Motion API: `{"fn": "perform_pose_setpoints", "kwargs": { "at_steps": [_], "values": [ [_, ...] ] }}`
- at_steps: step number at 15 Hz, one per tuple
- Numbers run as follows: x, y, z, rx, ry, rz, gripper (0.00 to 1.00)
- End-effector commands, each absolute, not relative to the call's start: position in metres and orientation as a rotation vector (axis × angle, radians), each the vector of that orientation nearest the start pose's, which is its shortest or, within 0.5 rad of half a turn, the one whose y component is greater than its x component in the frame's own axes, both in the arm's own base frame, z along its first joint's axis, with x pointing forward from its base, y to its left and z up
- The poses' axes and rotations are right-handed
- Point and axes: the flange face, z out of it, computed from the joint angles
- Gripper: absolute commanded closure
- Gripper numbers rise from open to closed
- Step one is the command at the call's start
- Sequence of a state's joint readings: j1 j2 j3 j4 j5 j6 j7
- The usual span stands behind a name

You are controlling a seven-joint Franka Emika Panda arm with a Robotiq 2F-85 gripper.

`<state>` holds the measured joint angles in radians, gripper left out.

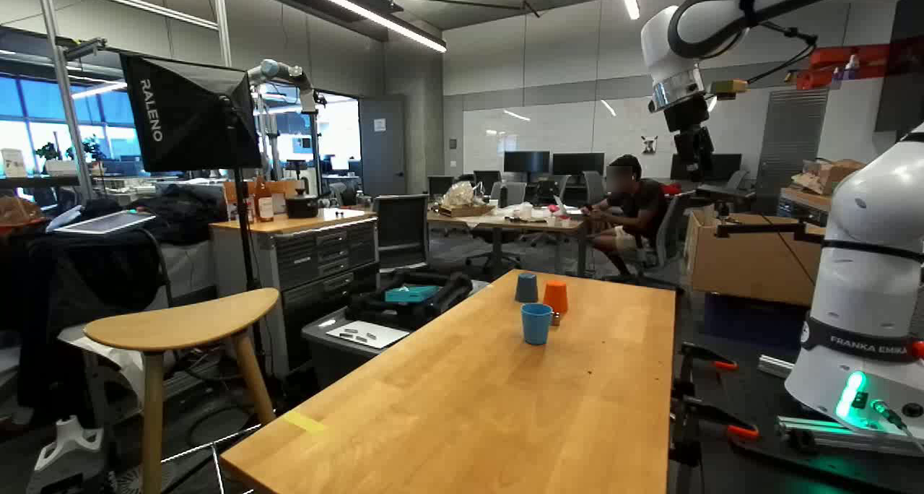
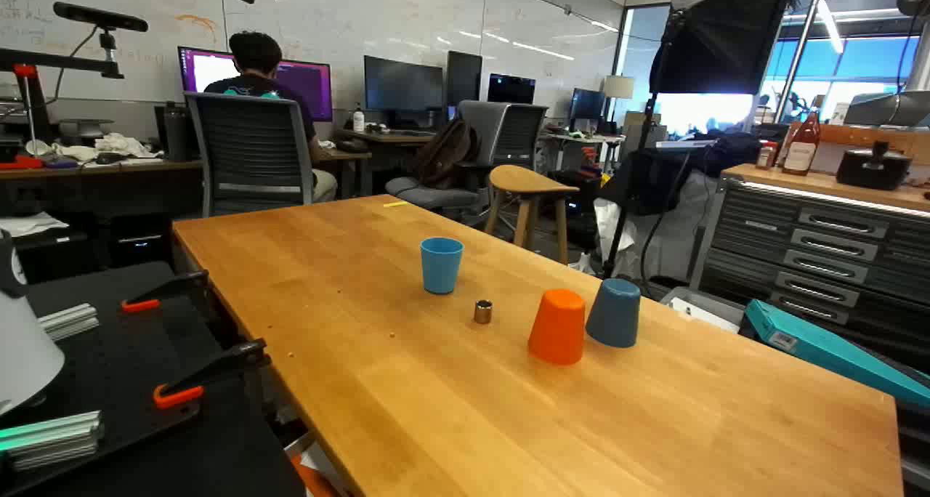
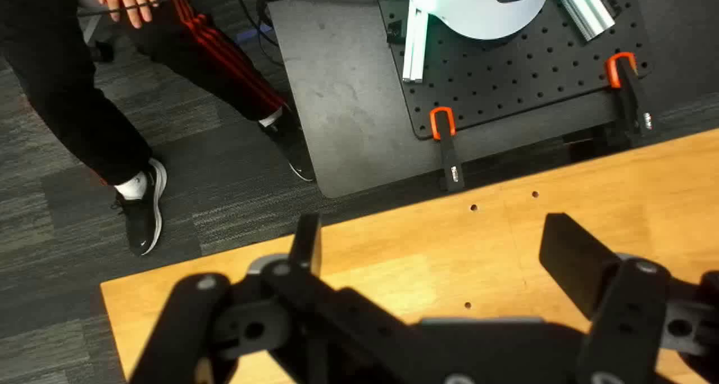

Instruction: Put the ring inside the blue cup

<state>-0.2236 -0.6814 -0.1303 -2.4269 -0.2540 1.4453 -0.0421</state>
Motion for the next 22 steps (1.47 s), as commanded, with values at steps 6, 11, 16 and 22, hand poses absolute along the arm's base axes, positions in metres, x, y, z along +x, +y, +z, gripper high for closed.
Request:
{"fn": "perform_pose_setpoints", "kwargs": {
  "at_steps": [6, 11, 16, 22],
  "values": [
    [0.289, -0.127, 0.513, -3.221, 0.396, 0.515, 0.0],
    [0.392, -0.118, 0.473, -3.076, 0.848, 0.276, 0.0],
    [0.482, -0.135, 0.411, -2.894, 1.213, 0.188, 0.0],
    [0.527, -0.144, 0.35, -2.831, 1.406, 0.022, 0.0]
  ]
}}
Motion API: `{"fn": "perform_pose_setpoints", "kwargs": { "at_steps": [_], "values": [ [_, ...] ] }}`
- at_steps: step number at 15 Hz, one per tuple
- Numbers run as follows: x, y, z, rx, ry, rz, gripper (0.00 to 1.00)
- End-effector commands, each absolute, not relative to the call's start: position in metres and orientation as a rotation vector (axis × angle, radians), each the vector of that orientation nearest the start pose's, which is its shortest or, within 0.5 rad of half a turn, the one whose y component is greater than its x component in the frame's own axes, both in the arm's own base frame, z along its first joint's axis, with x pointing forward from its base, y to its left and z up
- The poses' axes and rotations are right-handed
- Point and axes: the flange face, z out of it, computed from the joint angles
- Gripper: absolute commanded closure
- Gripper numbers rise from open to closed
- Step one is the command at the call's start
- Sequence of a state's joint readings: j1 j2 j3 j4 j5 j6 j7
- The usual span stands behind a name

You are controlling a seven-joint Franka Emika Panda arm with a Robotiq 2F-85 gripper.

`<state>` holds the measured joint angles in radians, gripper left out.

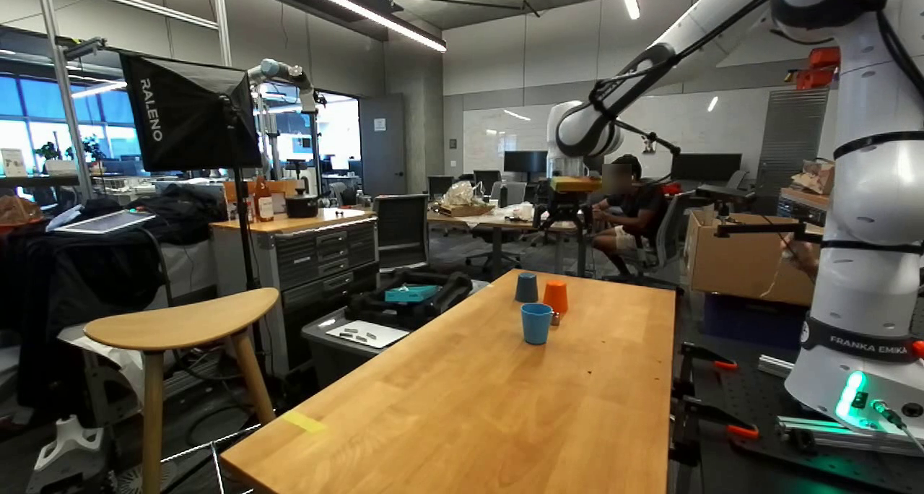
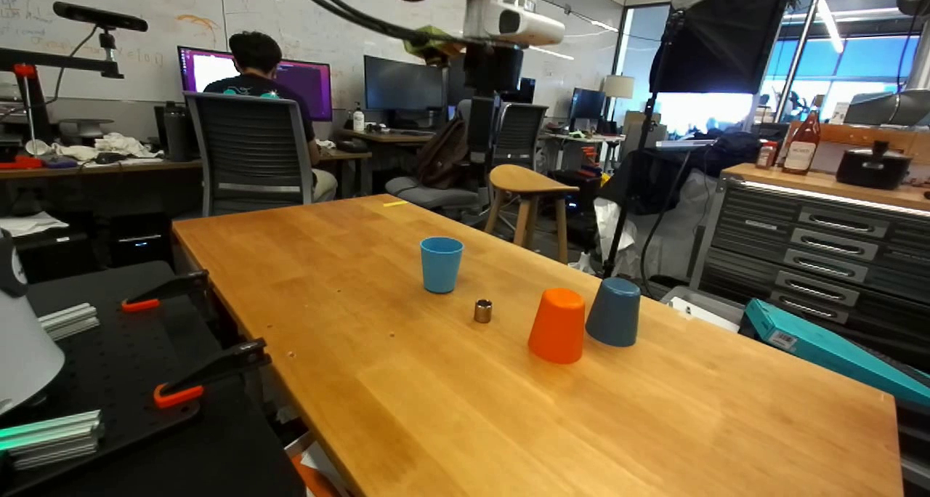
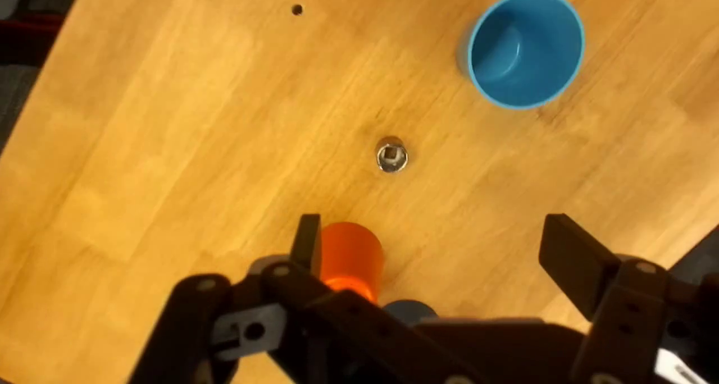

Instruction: Put the ring inside the blue cup

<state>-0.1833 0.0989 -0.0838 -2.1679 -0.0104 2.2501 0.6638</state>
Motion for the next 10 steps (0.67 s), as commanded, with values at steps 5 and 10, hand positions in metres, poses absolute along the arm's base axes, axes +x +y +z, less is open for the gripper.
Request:
{"fn": "perform_pose_setpoints", "kwargs": {
  "at_steps": [5, 10],
  "values": [
    [0.551, -0.149, 0.284, -2.834, 1.605, 0.181, 0.0],
    [0.566, -0.168, 0.202, -2.667, 1.841, 0.316, 0.0]
  ]
}}
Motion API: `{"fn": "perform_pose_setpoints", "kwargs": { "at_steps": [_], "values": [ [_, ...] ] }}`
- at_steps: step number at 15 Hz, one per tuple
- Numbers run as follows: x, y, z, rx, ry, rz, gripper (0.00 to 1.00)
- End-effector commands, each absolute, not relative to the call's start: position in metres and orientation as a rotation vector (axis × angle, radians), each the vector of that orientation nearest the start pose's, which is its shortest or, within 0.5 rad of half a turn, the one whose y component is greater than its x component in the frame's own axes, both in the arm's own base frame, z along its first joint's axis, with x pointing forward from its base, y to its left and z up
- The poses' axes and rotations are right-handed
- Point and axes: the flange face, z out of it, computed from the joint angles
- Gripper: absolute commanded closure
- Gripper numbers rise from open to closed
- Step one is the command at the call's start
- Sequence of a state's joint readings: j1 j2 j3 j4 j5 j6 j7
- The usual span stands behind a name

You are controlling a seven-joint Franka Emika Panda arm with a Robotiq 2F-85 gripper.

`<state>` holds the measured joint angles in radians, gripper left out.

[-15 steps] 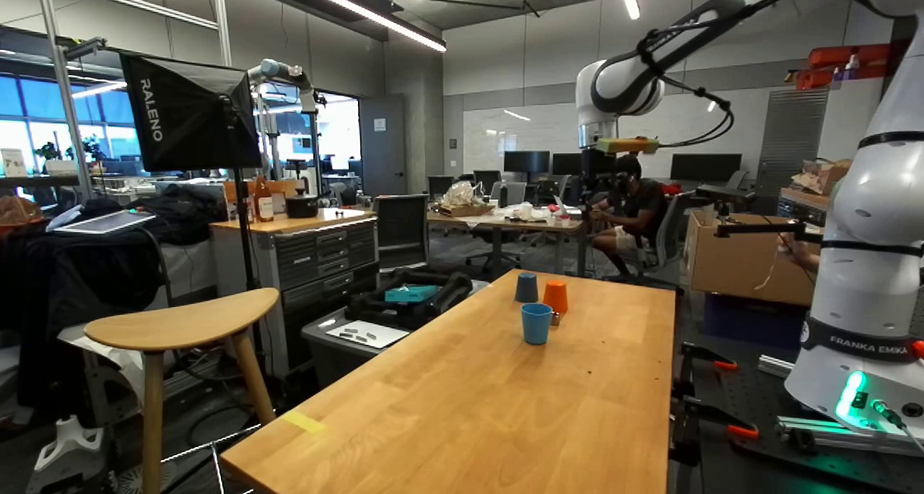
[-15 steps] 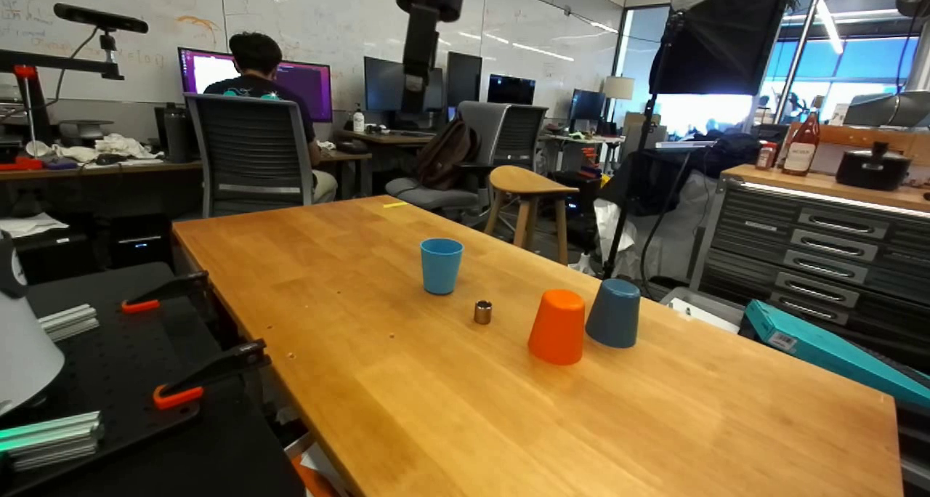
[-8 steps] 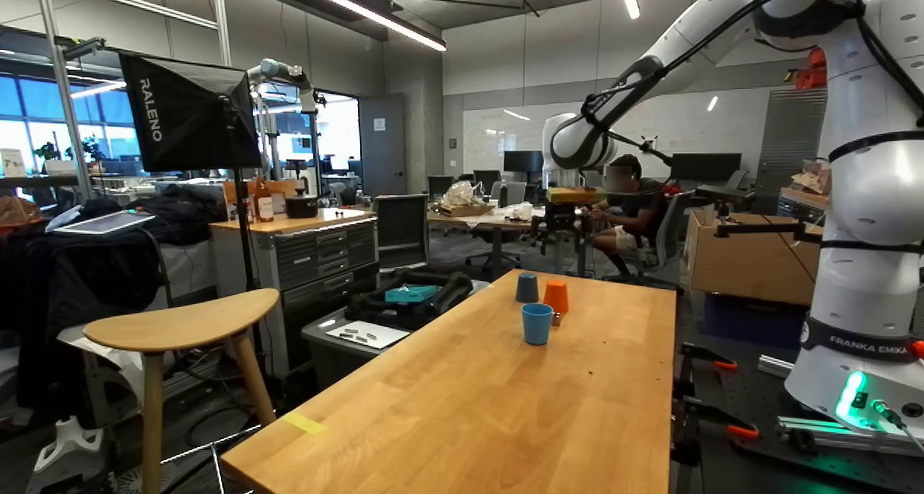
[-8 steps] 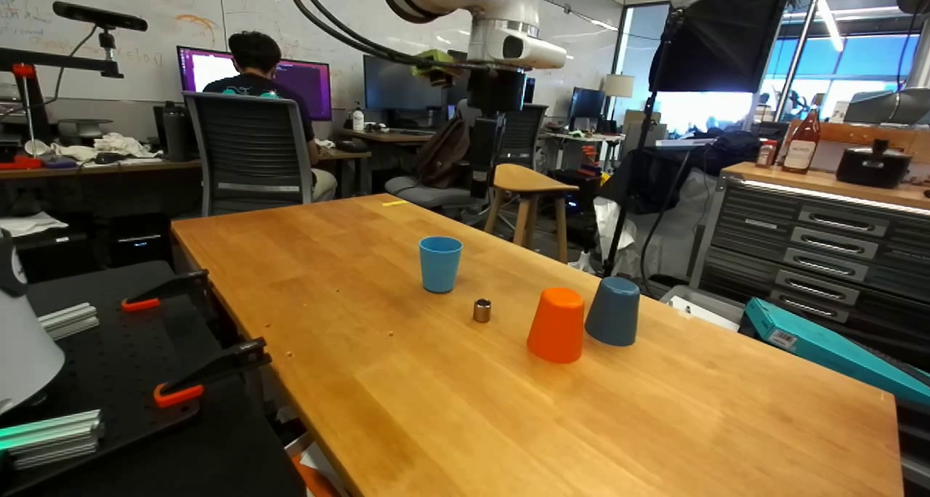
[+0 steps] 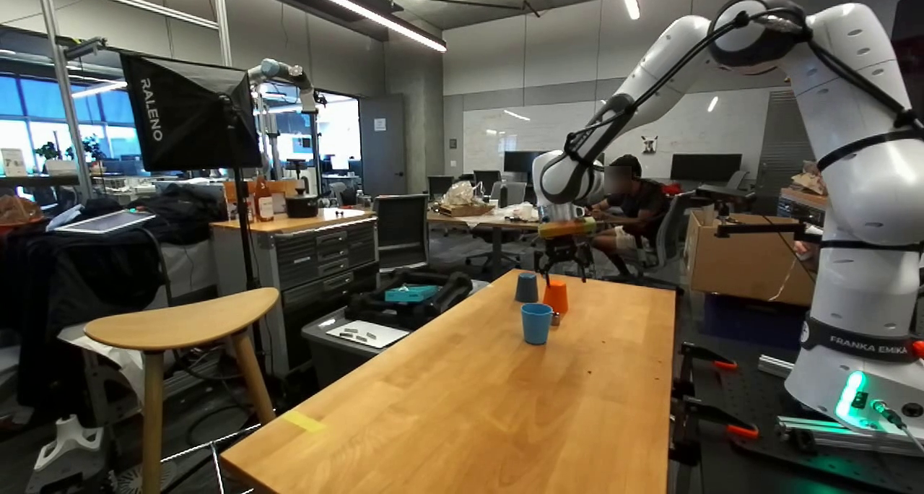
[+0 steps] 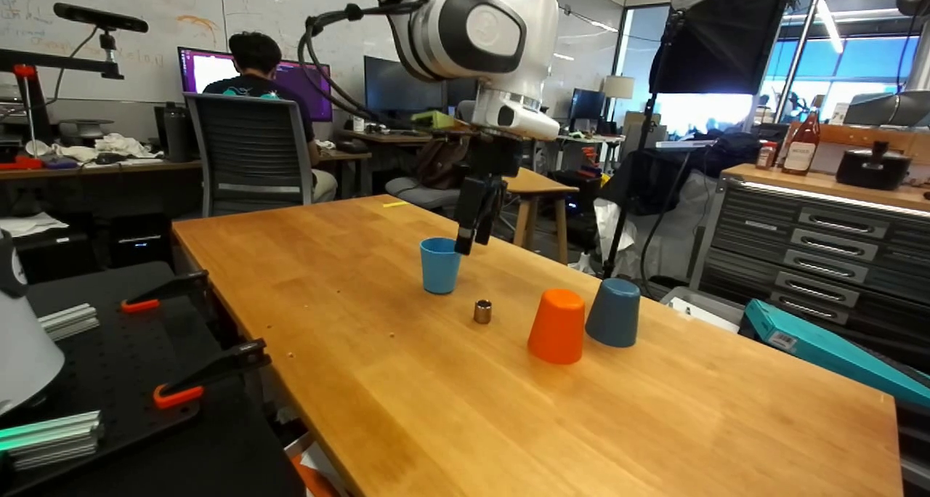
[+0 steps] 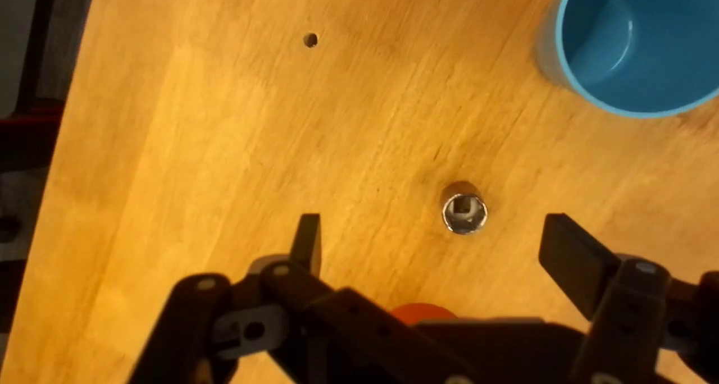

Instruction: Put the ring inside the blue cup

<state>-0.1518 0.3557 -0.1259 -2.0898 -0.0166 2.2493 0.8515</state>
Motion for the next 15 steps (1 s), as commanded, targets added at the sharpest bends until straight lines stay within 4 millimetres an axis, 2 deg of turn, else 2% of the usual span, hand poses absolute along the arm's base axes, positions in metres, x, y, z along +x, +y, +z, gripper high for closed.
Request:
{"fn": "perform_pose_setpoints", "kwargs": {
  "at_steps": [1, 4, 9, 10, 12, 15],
  "values": [
    [0.569, -0.171, 0.188, -2.644, 1.872, 0.333, 0.0],
    [0.578, -0.177, 0.159, -2.575, 1.924, 0.325, 0.0],
    [0.585, -0.175, 0.135, -2.525, 1.942, 0.314, 0.0],
    [0.586, -0.176, 0.132, -2.523, 1.942, 0.3, 0.25],
    [0.585, -0.179, 0.128, -2.508, 1.948, 0.304, 0.34],
    [0.585, -0.18, 0.128, -2.486, 1.951, 0.304, 0.58]
  ]
}}
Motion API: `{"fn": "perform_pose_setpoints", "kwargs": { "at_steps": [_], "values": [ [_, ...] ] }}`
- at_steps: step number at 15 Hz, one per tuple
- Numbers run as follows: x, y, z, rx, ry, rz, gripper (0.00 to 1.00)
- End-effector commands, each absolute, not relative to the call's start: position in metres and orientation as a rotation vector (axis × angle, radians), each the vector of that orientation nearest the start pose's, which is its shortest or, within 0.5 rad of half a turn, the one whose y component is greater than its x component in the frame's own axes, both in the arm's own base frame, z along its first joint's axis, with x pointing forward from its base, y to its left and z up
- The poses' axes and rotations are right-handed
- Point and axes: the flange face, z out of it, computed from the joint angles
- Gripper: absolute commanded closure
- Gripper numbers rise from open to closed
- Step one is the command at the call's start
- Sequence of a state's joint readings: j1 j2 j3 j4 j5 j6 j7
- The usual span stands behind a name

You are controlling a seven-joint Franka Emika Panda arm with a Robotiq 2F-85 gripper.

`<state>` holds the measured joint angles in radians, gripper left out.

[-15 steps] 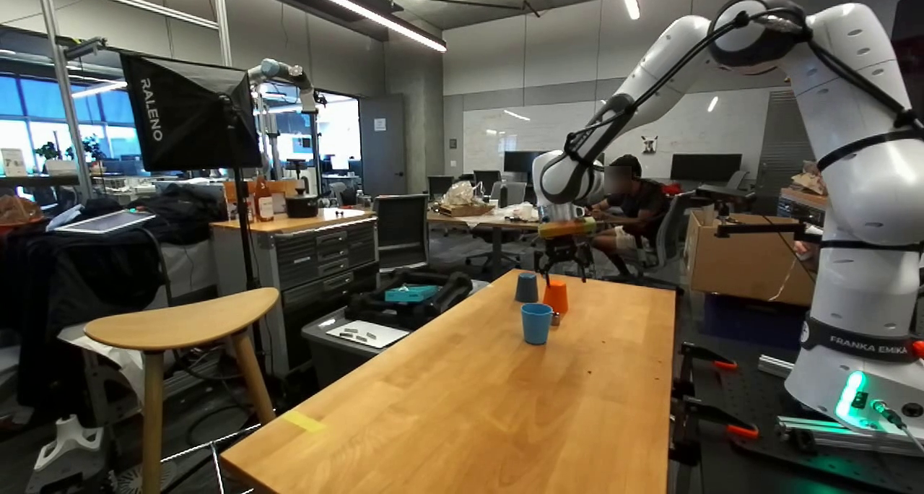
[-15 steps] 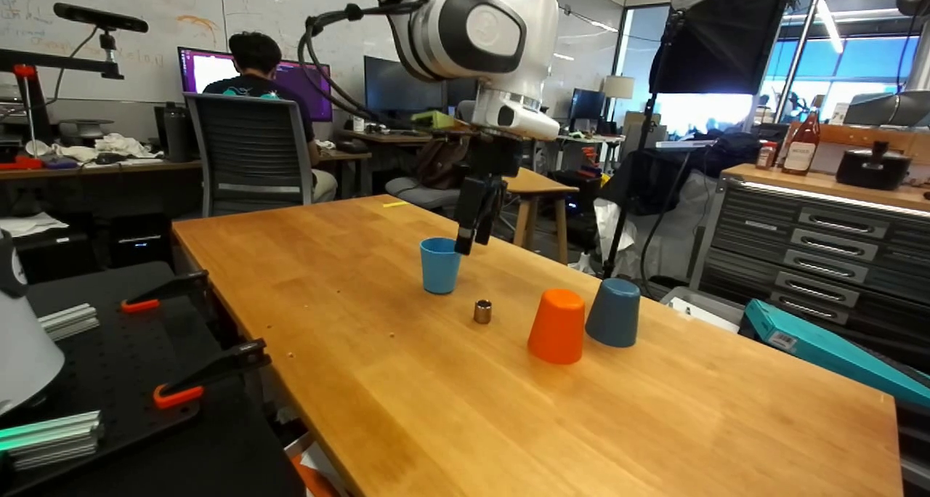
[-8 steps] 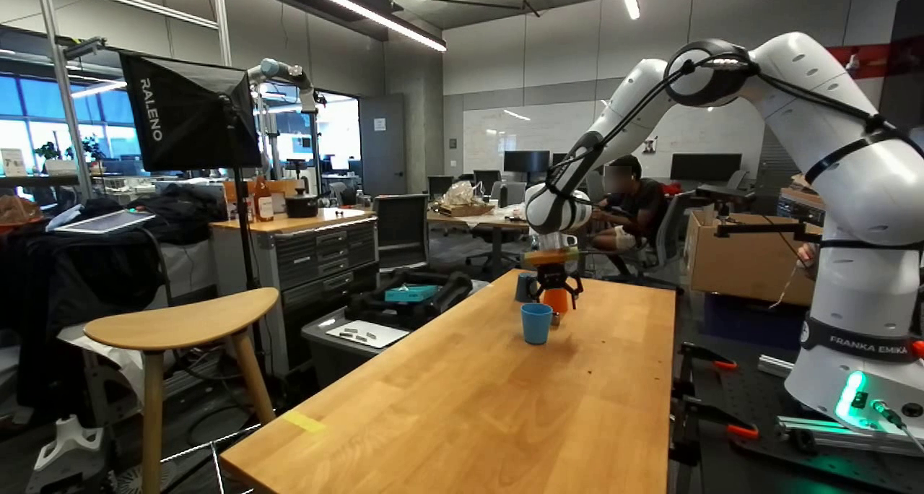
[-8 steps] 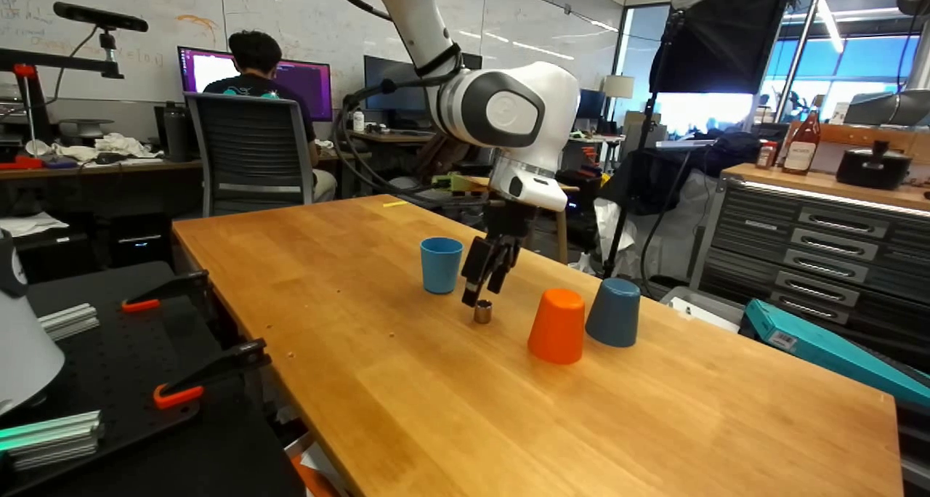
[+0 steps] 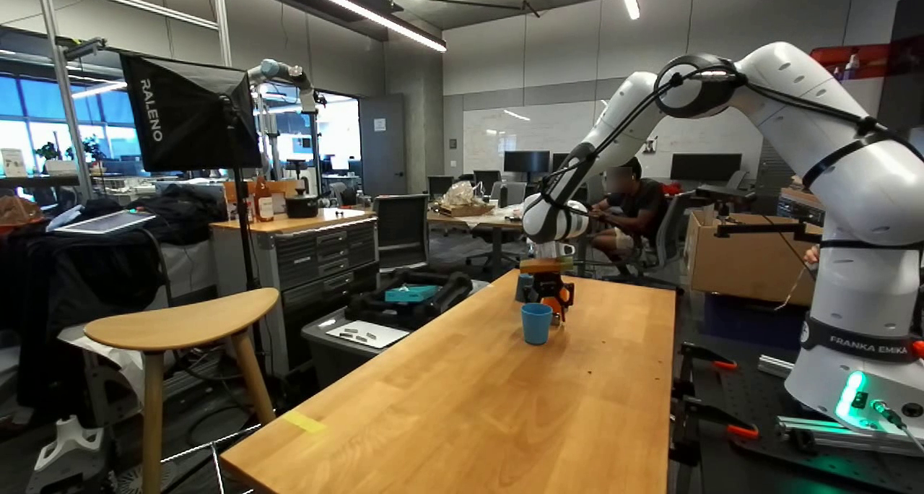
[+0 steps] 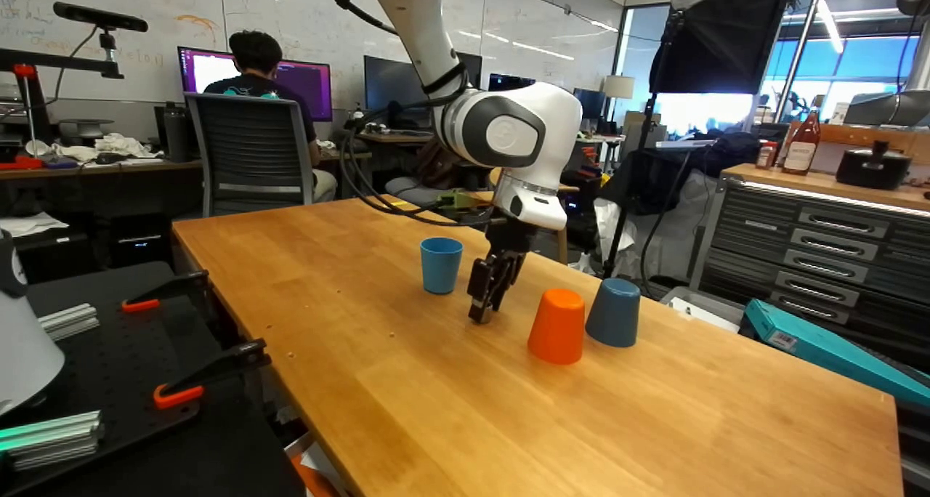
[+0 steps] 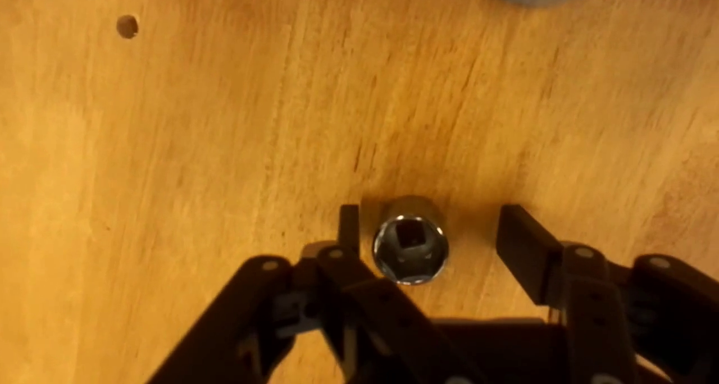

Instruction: Put the ring inside the blue cup

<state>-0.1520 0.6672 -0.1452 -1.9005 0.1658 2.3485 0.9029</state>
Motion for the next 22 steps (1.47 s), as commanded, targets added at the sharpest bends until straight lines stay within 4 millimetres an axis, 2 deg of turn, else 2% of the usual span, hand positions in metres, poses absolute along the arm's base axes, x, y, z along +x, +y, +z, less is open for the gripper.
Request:
{"fn": "perform_pose_setpoints", "kwargs": {
  "at_steps": [1, 3, 5, 6, 10, 13, 16, 22],
  "values": [
    [0.585, -0.181, 0.13, -2.476, 1.949, 0.306, 0.66],
    [0.584, -0.183, 0.137, -2.462, 1.948, 0.319, 0.82],
    [0.582, -0.183, 0.157, -2.455, 1.921, 0.319, 0.92],
    [0.58, -0.182, 0.168, -2.46, 1.901, 0.318, 0.89],
    [0.576, -0.167, 0.218, -2.501, 1.758, 0.322, 0.89],
    [0.572, -0.148, 0.242, -2.54, 1.63, 0.395, 0.88],
    [0.568, -0.127, 0.248, -2.565, 1.534, 0.481, 0.88],
    [0.572, -0.099, 0.239, -2.594, 1.462, 0.542, 0.88]
  ]
}}
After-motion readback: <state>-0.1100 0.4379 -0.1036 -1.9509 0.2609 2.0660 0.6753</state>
